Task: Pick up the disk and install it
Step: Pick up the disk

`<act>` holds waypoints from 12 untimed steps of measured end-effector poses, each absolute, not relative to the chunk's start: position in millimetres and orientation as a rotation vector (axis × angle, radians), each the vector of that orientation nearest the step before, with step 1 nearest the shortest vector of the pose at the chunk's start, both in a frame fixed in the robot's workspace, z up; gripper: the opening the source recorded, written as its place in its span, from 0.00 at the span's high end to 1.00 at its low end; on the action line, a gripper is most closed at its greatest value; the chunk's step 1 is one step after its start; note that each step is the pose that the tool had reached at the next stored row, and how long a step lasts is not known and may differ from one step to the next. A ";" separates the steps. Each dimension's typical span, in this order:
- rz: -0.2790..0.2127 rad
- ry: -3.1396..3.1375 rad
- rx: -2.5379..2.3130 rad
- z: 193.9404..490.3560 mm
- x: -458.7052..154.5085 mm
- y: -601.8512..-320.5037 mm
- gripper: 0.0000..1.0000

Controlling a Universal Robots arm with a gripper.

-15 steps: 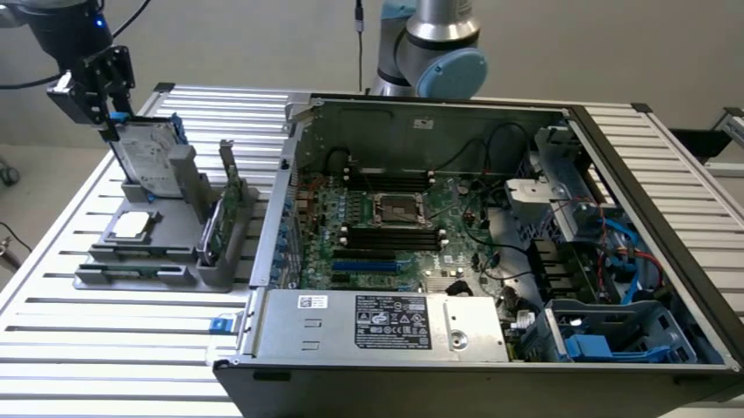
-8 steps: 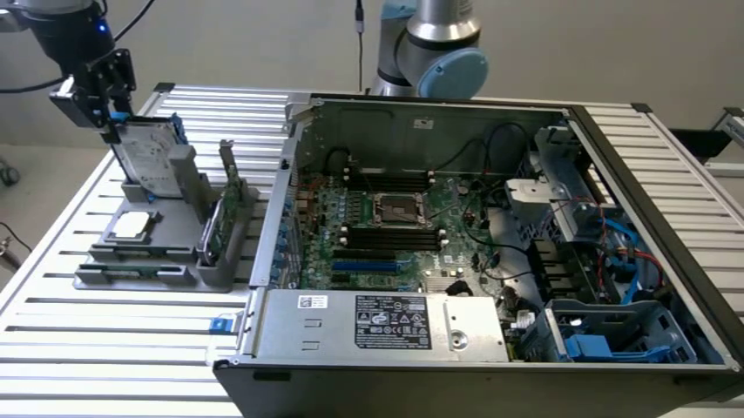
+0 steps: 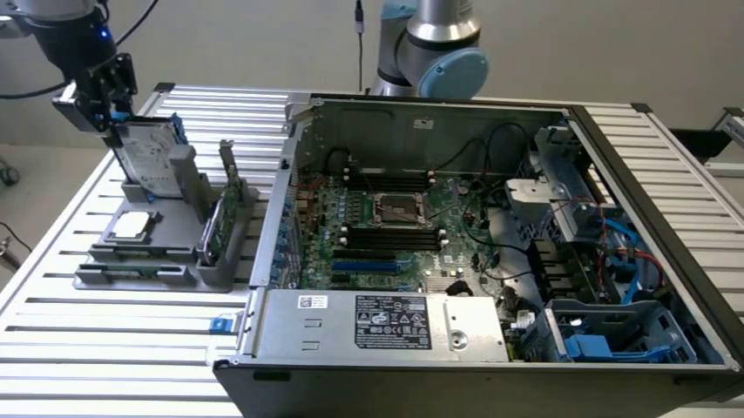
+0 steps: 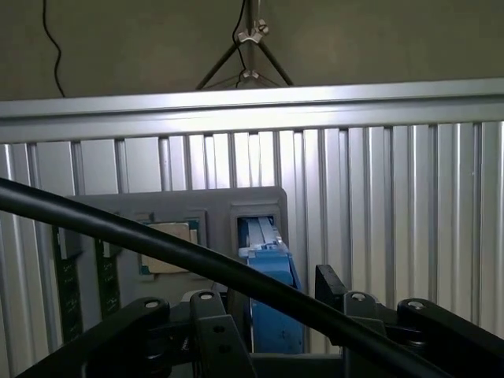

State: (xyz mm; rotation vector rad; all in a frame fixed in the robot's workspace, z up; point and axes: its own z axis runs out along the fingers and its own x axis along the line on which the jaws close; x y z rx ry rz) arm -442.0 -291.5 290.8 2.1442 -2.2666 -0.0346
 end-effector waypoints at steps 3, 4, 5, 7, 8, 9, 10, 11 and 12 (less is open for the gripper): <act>-0.035 -2.266 2.145 288.8 -441.8 -291.5 0.46; -0.035 -2.266 2.145 288.3 -441.8 -291.5 0.46; -0.035 -2.265 2.146 287.6 -441.8 -291.5 0.46; -0.035 -2.264 2.147 286.8 -441.8 -291.6 0.46; -0.035 -2.262 2.149 286.5 -441.8 -291.6 0.46; -0.035 -2.259 2.152 286.1 -441.8 -291.6 0.46; -0.034 -2.255 2.156 285.8 -441.8 -291.6 0.46; -0.034 -2.251 2.161 285.5 -441.8 -291.6 0.46; -0.034 -2.245 2.166 285.3 -441.8 -291.6 0.46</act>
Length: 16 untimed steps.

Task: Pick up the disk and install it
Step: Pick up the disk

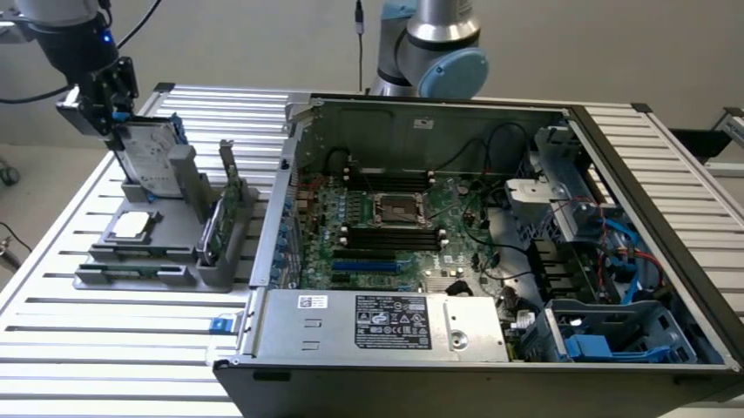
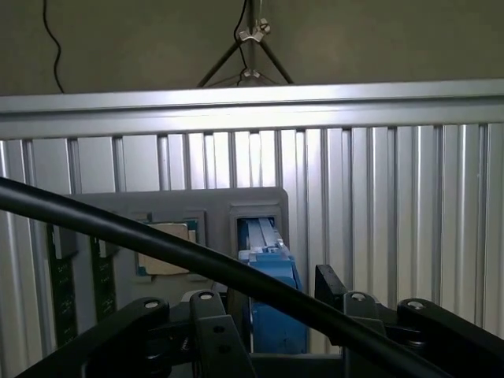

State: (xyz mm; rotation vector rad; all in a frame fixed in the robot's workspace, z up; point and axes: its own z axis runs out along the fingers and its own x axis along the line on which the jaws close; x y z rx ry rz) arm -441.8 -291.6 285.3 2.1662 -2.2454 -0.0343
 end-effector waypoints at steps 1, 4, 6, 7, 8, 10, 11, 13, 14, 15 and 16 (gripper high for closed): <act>-0.034 -2.239 2.173 285.0 -441.8 -291.6 0.46; -0.034 -2.227 2.184 284.4 -441.8 -291.5 0.46; -0.034 -2.221 2.191 283.8 -441.8 -291.6 0.46; -0.034 -2.219 2.193 283.4 -441.8 -291.6 0.46; -0.034 -2.217 2.195 283.2 -441.8 -291.5 0.46; -0.034 -2.216 2.196 282.8 -441.8 -291.5 0.46; -0.034 -2.216 2.196 282.7 -441.8 -291.5 0.46; -0.034 -2.215 2.197 282.6 -441.8 -291.5 0.48; -0.034 -2.215 2.197 282.6 -441.8 -291.5 0.55; -0.034 -2.215 2.197 282.6 -441.8 -291.5 0.55; -0.034 -2.215 2.197 282.6 -441.8 -291.4 0.62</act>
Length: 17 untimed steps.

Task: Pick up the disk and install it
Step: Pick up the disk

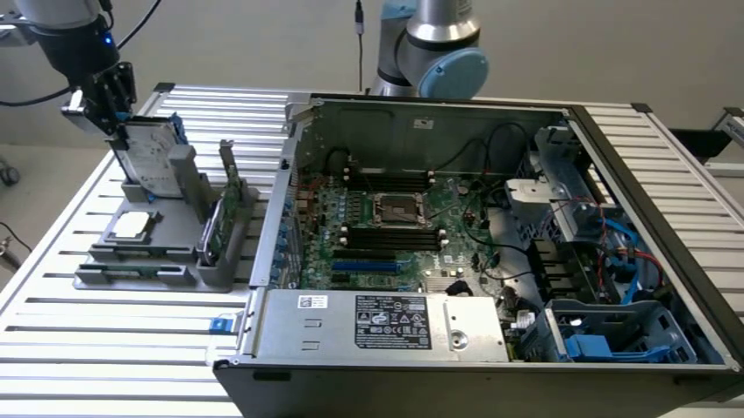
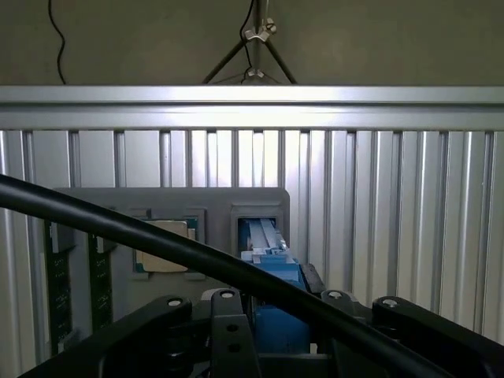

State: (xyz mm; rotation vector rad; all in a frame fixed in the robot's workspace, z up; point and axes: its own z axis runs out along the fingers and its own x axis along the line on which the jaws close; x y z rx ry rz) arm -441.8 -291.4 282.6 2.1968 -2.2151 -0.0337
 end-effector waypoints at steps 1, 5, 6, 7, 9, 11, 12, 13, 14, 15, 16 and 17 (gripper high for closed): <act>-0.034 -2.215 2.197 282.5 -441.8 -291.4 0.62; -0.034 -2.215 2.197 282.5 -441.8 -291.3 0.62; -0.034 -2.215 2.197 282.5 -441.8 -291.3 0.62; -0.033 -2.215 2.197 282.6 -441.8 -291.3 0.62; -0.032 -2.214 2.196 282.5 -441.8 -291.2 0.62; -0.029 -2.213 2.194 282.5 -441.8 -291.1 0.62; -0.027 -2.212 2.194 282.5 -441.8 -291.2 0.62; -0.025 -2.211 2.193 282.5 -441.8 -291.2 0.62; -0.023 -2.211 2.192 282.5 -441.8 -291.1 0.62; -0.021 -2.210 2.191 282.5 -441.8 -291.1 0.62; -0.020 -2.209 2.191 282.5 -441.8 -291.1 0.62; -0.019 -2.209 2.190 282.6 -441.8 -291.1 0.62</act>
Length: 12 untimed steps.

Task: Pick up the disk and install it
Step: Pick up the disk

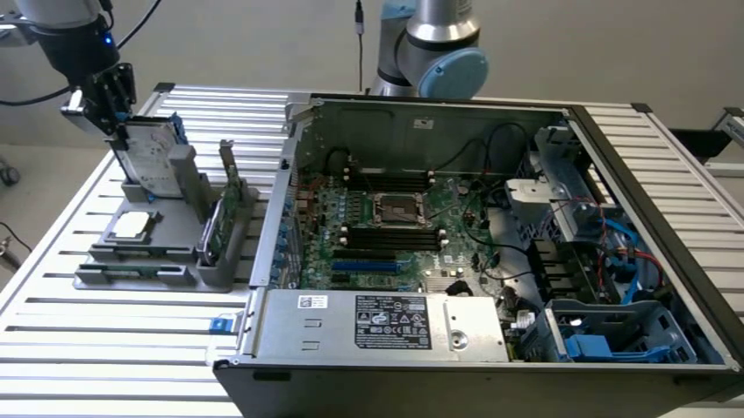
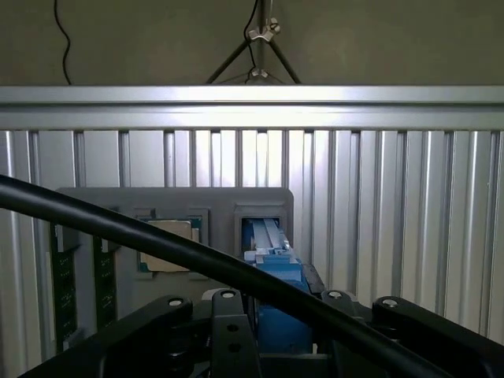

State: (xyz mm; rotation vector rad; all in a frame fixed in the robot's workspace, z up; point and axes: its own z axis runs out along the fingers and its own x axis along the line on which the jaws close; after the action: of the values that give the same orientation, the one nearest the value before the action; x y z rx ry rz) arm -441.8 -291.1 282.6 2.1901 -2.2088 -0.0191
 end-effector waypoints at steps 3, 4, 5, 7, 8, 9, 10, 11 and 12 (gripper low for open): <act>-0.018 -2.208 2.189 282.6 -441.8 -291.0 0.63; -0.017 -2.208 2.189 282.6 -441.8 -290.9 0.63; -0.016 -2.208 2.189 282.6 -441.8 -290.9 0.67; -0.015 -2.207 2.188 282.6 -441.8 -290.8 0.67; -0.014 -2.207 2.188 282.5 -441.8 -290.9 0.67; -0.013 -2.206 2.188 282.5 -441.8 -290.9 0.67; -0.013 -2.206 2.187 282.5 -441.8 -290.9 0.67; -0.013 -2.206 2.187 282.5 -441.8 -290.8 0.67; -0.012 -2.206 2.187 282.5 -441.8 -290.8 0.67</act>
State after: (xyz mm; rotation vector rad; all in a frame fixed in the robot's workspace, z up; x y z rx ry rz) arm -441.8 -290.8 282.5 2.1870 -2.2060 -0.0122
